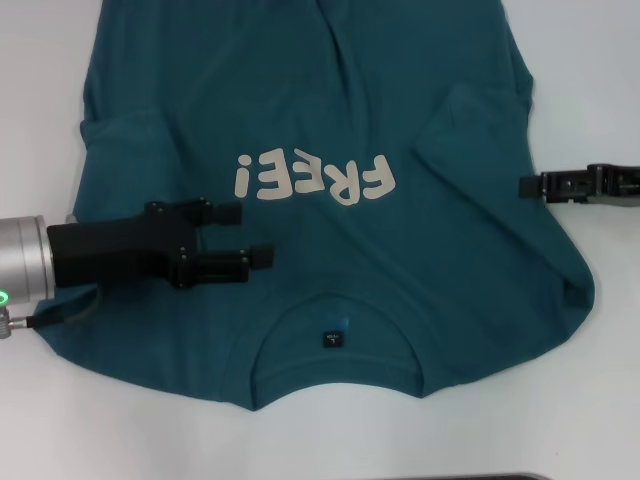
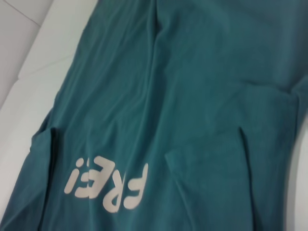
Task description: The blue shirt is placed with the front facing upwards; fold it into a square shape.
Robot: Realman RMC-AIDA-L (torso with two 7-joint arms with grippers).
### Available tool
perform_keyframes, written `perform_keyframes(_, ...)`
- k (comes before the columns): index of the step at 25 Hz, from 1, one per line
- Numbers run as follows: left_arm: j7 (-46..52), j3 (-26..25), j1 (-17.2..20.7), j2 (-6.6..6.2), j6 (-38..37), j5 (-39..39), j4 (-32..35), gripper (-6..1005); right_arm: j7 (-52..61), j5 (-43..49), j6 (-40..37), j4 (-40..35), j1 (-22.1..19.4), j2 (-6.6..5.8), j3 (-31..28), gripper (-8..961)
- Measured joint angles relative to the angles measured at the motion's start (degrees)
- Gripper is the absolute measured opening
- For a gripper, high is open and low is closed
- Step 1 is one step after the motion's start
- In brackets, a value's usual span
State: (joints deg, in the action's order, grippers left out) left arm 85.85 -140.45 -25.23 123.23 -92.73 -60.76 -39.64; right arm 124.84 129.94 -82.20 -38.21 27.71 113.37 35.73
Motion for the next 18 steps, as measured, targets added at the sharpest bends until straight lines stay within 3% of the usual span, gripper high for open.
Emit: perform_keyframes(18,0.02,0.0,0.09,-0.01,-0.08,0.12,0.0,874,1.1,1.53,0.47,0.52,1.29,0.68,0.45,680)
